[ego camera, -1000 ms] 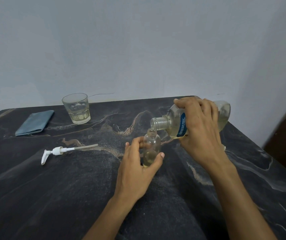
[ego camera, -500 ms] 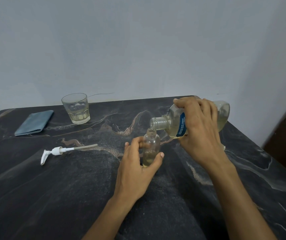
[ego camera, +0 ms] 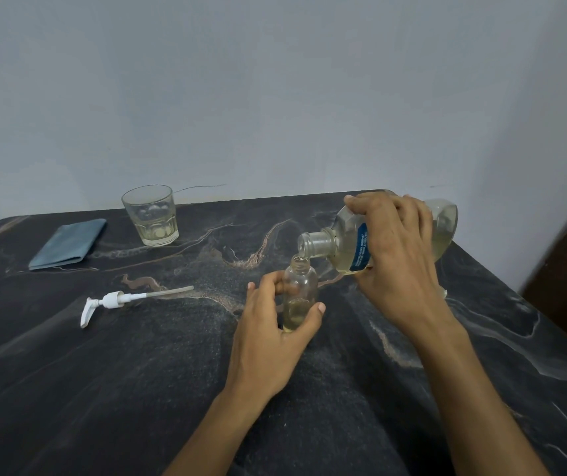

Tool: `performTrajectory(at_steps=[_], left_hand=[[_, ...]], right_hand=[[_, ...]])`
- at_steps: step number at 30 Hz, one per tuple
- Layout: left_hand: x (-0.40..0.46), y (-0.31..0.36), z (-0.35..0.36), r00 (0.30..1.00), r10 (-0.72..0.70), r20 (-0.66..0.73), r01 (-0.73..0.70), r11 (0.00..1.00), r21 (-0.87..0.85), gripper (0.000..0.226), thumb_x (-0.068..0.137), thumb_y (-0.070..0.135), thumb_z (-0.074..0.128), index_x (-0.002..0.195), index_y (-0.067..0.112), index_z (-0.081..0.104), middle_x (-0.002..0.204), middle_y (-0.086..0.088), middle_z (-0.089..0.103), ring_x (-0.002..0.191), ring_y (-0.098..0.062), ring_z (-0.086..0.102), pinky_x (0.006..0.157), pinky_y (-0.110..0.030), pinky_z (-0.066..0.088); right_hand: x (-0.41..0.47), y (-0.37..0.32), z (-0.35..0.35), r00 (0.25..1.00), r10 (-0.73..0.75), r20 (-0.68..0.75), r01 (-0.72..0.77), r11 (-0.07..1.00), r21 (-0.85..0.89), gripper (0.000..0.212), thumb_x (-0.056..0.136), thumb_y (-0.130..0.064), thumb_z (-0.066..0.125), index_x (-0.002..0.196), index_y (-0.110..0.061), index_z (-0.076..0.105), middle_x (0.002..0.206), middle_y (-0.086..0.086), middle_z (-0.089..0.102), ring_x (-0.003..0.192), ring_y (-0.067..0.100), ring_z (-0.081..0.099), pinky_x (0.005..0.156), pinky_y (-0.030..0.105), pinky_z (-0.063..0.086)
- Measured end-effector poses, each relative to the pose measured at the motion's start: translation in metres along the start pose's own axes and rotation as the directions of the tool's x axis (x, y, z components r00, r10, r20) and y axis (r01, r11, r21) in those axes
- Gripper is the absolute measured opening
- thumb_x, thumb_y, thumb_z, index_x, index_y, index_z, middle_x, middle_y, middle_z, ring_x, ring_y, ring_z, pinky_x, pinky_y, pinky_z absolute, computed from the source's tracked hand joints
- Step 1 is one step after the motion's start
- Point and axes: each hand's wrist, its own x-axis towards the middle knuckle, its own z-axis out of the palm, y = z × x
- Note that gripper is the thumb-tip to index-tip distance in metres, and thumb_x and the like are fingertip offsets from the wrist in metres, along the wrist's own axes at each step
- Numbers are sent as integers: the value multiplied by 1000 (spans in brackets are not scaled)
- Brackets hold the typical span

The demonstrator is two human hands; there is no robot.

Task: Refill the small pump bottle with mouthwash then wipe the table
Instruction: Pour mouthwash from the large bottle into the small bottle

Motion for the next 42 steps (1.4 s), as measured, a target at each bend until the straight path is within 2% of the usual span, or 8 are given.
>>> performTrajectory(at_steps=[6, 12, 15, 19, 26, 31, 36, 42], left_hand=[[0, 1, 0, 1000, 6, -3, -6, 1000, -5, 33, 73, 55, 62, 99, 52, 41, 103, 36, 53, 100, 11, 53, 106, -48, 39], [1, 0, 0, 1000, 5, 2, -5, 1000, -5, 34, 74, 56, 62, 100, 49, 42, 105, 33, 53, 99, 7, 55, 104, -49, 40], [0, -1, 0, 1000, 3, -5, -3, 1000, 6, 35, 73, 57, 61, 100, 49, 42, 101, 27, 57, 99, 10, 54, 104, -48, 41], [0, 0, -1, 1000, 2, -8, -2, 1000, 19, 34, 72, 58, 60, 99, 52, 41, 100, 28, 56, 100, 11, 52, 104, -48, 41], [-1, -2, 0, 1000, -3, -5, 3, 1000, 22, 34, 73, 58, 62, 100, 51, 41, 100, 24, 57, 94, 5, 58, 99, -45, 46], [0, -2, 0, 1000, 2, -2, -2, 1000, 23, 35, 73, 58, 61, 101, 48, 42, 102, 21, 58, 98, 2, 57, 98, -45, 46], [0, -2, 0, 1000, 7, -9, -7, 1000, 27, 34, 72, 58, 61, 99, 49, 42, 101, 22, 57, 100, 11, 52, 102, -47, 42], [0, -1, 0, 1000, 10, -12, -10, 1000, 22, 33, 73, 58, 61, 99, 52, 41, 100, 27, 56, 100, 10, 53, 102, -46, 43]], right_hand=[[0, 1, 0, 1000, 4, -3, -4, 1000, -3, 92, 46, 6, 88, 120, -19, 39, 113, 5, 57, 107, 18, 37, 98, 32, 24], [0, 1, -1, 1000, 10, -2, -10, 1000, -4, 91, 47, 8, 86, 120, -19, 39, 113, 6, 56, 107, 18, 36, 98, 32, 24], [0, 1, -1, 1000, 5, 7, -5, 1000, -10, 90, 48, 9, 84, 121, -19, 38, 114, 6, 57, 107, 19, 37, 100, 32, 22], [1, 0, -2, 1000, 3, 11, -3, 1000, -13, 90, 49, 10, 84, 120, -19, 38, 113, 7, 58, 107, 20, 38, 101, 33, 22], [0, 1, -3, 1000, -1, 17, 1, 1000, -22, 89, 51, 9, 84, 121, -20, 37, 113, 4, 57, 109, 20, 41, 107, 32, 18], [0, 1, -3, 1000, 5, 16, -5, 1000, -20, 89, 51, 9, 84, 120, -20, 37, 114, 4, 57, 109, 21, 42, 109, 32, 16], [1, 1, -2, 1000, 6, 16, -5, 1000, -23, 89, 51, 8, 85, 120, -20, 37, 113, 4, 57, 110, 21, 41, 109, 29, 12], [1, 1, -2, 1000, 10, 15, -10, 1000, -24, 89, 51, 8, 85, 121, -20, 37, 114, 4, 56, 110, 20, 41, 109, 29, 13]])
